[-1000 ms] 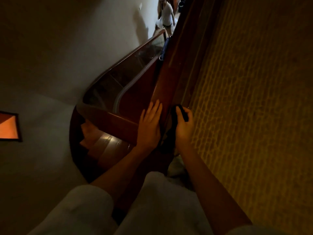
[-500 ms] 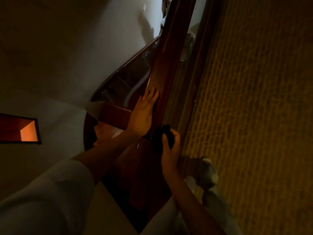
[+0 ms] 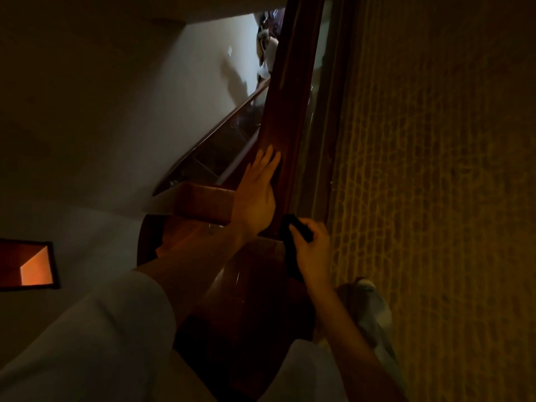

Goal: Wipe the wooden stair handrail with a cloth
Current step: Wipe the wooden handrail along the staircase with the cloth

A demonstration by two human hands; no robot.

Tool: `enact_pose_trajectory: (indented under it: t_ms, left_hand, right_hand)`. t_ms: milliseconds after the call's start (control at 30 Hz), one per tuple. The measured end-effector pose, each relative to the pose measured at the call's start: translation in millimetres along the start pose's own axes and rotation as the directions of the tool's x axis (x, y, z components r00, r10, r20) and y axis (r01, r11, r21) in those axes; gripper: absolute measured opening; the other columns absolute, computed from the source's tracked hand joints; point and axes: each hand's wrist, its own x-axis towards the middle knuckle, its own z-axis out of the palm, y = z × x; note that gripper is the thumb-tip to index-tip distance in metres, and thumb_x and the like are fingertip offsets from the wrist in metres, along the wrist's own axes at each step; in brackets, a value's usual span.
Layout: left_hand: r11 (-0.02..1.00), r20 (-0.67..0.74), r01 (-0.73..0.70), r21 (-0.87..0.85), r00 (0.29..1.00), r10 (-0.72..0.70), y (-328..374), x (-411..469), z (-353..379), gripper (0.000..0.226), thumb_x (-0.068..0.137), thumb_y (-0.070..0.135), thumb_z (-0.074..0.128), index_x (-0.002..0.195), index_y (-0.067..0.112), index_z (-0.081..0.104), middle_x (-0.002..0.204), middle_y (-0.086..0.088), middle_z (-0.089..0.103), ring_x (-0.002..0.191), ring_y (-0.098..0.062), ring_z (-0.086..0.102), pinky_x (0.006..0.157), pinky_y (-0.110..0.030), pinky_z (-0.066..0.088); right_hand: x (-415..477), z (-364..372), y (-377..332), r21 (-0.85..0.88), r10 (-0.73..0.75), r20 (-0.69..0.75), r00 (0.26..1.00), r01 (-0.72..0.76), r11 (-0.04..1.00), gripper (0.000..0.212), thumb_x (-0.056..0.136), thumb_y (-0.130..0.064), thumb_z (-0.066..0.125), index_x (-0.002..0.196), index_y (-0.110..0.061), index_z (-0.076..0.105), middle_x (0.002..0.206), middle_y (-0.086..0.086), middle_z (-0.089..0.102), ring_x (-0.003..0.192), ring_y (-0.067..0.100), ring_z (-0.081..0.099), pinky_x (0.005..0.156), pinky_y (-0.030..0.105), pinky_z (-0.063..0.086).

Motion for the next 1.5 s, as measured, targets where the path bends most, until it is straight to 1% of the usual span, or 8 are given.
enact_pose_trajectory:
  t_ms: [100,400,567,667,967,1133,1367,1500]
  left_hand:
    - [1.000,-0.017,-0.015,0.016,1.000,0.015,-2,0,2,0.054,0.100,-0.001,0.034,0.151,0.013,0.028,0.161,-0.007,0.018,0.150,-0.022,0.008,0.122,-0.039,0.006]
    - [0.999,-0.037,-0.018,0.041,0.999,0.019,-5,0,3,0.054,0.099,-0.001,0.036,0.151,0.013,0.031,0.160,-0.007,0.023,0.150,-0.024,0.013,0.121,-0.036,0.010]
    - [1.000,-0.032,-0.020,0.000,0.999,0.020,-3,0,1,0.051,0.100,0.001,0.036,0.150,0.012,0.032,0.160,-0.008,0.023,0.150,-0.023,0.013,0.122,-0.044,0.012]
    - [0.999,-0.038,-0.022,-0.023,0.999,0.021,-3,0,1,0.054,0.099,-0.002,0.037,0.150,0.014,0.031,0.161,-0.005,0.021,0.150,-0.020,0.010,0.123,-0.044,0.010]
    - [0.999,-0.049,-0.047,-0.024,0.998,0.046,-9,0,5,0.054,0.098,-0.001,0.040,0.149,0.014,0.033,0.159,-0.006,0.026,0.150,-0.023,0.015,0.120,-0.052,0.018]
    - [0.999,-0.036,-0.045,-0.015,0.998,0.044,-13,-1,7,0.057,0.096,0.005,0.034,0.151,0.016,0.032,0.160,-0.004,0.023,0.150,-0.019,0.012,0.122,-0.049,0.015]
    - [0.999,-0.009,-0.040,-0.030,0.999,0.039,-9,-2,4,0.058,0.094,0.003,0.034,0.151,0.012,0.031,0.160,-0.006,0.023,0.151,-0.020,0.011,0.123,-0.046,0.010]
    - [1.000,-0.001,-0.015,0.009,1.000,0.015,0,0,2,0.059,0.094,-0.002,0.038,0.152,0.008,0.027,0.161,-0.008,0.019,0.150,-0.021,0.011,0.123,-0.044,0.009]
  right_hand:
    - [37,-2,-15,-0.146,-0.056,-0.010,0.998,0.053,0.988,0.014,0.093,-0.015,0.064,0.105,-0.010,0.069,0.105,0.004,0.055,0.096,0.014,0.055,0.068,0.001,0.035]
    - [20,9,3,-0.035,-0.058,-0.083,0.995,0.056,0.998,0.012,0.092,-0.009,0.065,0.103,-0.008,0.068,0.105,0.008,0.057,0.101,0.018,0.058,0.078,0.002,0.039]
    - [71,11,-26,0.015,-0.018,-0.064,0.998,0.019,1.000,0.014,0.093,-0.011,0.064,0.107,-0.008,0.064,0.117,0.013,0.060,0.108,0.020,0.058,0.091,0.024,0.048]
    - [46,5,-11,-0.039,0.006,0.019,1.000,-0.005,0.999,0.008,0.092,-0.009,0.064,0.097,-0.015,0.061,0.111,0.012,0.061,0.105,0.019,0.059,0.084,0.011,0.042]
    - [71,14,-31,0.049,0.019,-0.062,0.998,-0.016,0.999,0.009,0.096,-0.009,0.059,0.102,-0.002,0.063,0.107,0.017,0.064,0.099,0.032,0.062,0.086,0.038,0.051]
    - [-3,12,0,0.080,0.077,-0.035,0.996,-0.074,0.994,0.018,0.093,-0.003,0.062,0.088,-0.020,0.061,0.097,0.004,0.064,0.097,0.018,0.061,0.092,0.037,0.049]
    - [120,17,-55,0.062,0.031,-0.094,0.995,-0.025,0.998,0.013,0.096,-0.005,0.057,0.106,0.001,0.063,0.109,0.021,0.063,0.103,0.035,0.061,0.094,0.047,0.049]
    - [81,8,-38,0.017,0.107,0.032,0.994,-0.107,0.994,0.014,0.094,-0.004,0.060,0.105,0.002,0.064,0.111,0.020,0.063,0.107,0.031,0.060,0.099,0.046,0.047]
